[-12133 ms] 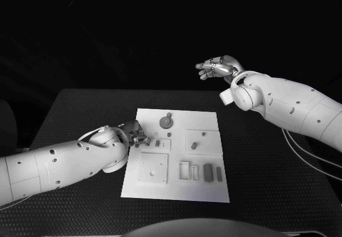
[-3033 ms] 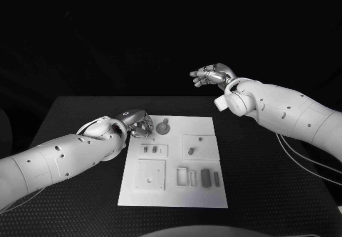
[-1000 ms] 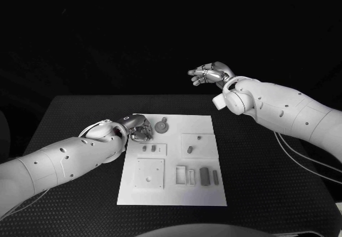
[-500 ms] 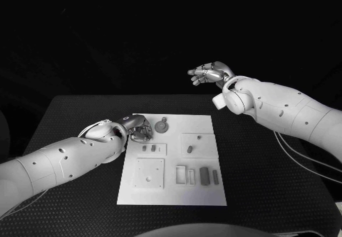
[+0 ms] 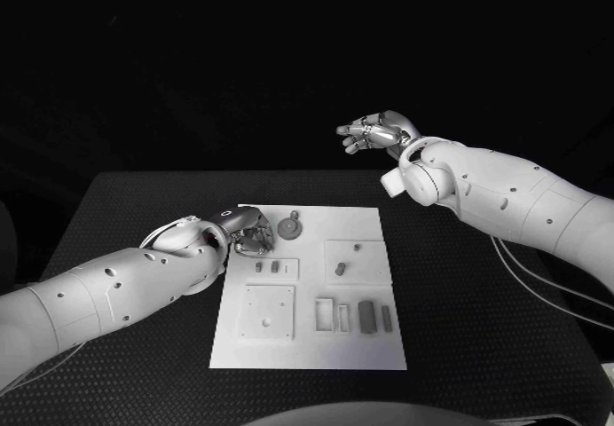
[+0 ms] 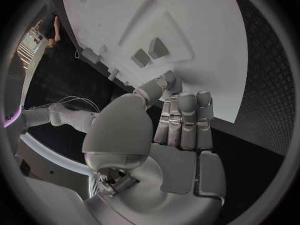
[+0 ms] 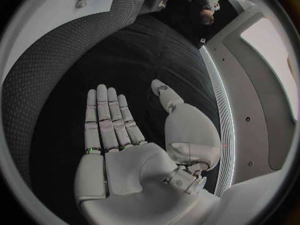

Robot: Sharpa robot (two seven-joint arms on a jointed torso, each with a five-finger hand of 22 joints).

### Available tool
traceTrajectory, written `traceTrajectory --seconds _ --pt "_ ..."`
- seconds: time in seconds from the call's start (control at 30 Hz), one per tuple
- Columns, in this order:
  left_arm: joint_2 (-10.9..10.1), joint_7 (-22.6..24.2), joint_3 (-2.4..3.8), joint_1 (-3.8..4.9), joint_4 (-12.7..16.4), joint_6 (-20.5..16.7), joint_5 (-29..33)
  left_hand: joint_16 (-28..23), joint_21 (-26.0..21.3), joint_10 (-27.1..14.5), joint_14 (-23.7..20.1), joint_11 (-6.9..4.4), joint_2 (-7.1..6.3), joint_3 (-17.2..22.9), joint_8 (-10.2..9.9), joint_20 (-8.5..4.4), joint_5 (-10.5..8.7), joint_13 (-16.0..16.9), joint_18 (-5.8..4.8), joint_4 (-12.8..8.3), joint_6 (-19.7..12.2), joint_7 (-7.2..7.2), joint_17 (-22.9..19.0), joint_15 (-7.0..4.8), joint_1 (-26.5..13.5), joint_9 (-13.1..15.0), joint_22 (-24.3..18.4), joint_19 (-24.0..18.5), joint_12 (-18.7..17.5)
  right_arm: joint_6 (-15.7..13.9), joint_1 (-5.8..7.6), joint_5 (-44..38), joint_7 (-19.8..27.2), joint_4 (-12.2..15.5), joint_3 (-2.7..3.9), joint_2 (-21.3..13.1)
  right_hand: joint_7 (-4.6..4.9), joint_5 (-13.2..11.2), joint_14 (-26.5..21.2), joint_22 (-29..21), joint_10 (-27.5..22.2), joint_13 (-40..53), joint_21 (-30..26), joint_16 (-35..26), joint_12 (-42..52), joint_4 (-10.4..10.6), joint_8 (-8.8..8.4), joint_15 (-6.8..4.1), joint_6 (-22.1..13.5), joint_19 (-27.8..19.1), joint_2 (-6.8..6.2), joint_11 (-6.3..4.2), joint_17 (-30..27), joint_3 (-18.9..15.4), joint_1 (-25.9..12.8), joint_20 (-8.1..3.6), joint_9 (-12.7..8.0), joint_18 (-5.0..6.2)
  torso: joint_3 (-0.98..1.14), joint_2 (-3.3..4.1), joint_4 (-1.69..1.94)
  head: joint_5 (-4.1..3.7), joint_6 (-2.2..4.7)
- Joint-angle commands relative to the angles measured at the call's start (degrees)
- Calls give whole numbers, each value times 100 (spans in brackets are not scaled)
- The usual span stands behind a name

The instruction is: Assemble the parts on the task board

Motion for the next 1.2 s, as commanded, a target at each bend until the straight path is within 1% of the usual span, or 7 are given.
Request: traceTrajectory --seconds 0.03,0.17,0.53,0.87,1.2 --pt "39 139 -20 -38 57 61 27 20 22 -10 9 33 15 4 9 -455 34 4 82 13 10 1 -10 -43 -39 -4 79 49 -13 79 -1 -4 41 7 2 0 185 22 -16 8 21 -8 -29 -24 -25 25 32 25 -47 -7 52 16 9 -8 1 28 -7 69 5 0 4 -4 5" --pt "45 108 -20 -38 54 -14 30 18 25 -29 4 41 -5 -3 -10 -450 27 -1 86 15 -23 18 -17 -35 -50 -19 79 54 -31 76 -1 -4 40 7 2 -5 185 22 -16 9 21 -8 -30 -24 -26 25 33 25 -47 -7 53 16 9 -8 1 28 -8 69 4 2 0 -5 6" --pt "47 48 -21 -38 56 179 -5 18 31 -34 -11 44 -62 -25 -33 -442 5 1 88 14 -67 39 -25 -32 -68 -43 86 47 -44 80 -1 -4 39 7 2 -14 185 22 -16 11 21 -8 -32 -25 -25 26 34 25 -48 -7 52 16 10 -8 2 29 -9 70 2 -1 -1 -15 -3" --pt "49 30 -21 -37 59 188 -44 29 43 -33 -29 45 -115 -52 -42 -435 -29 6 86 19 -86 48 -27 -29 -85 -59 97 34 -50 84 -1 -4 39 5 2 -17 185 23 -16 13 21 -8 -34 -26 -26 26 34 25 -48 -6 54 16 10 -9 2 29 -11 71 0 2 -1 -30 -14" --pt "45 35 -21 -37 32 186 -43 44 53 41 -38 19 -119 -65 -44 -441 -39 42 88 23 -92 51 -30 -53 -95 -76 98 33 18 83 -1 -4 40 5 2 -17 185 22 -16 15 21 -8 -36 -27 -25 28 35 25 -48 -6 55 16 11 -9 1 30 -12 71 1 -2 4 -42 -14"
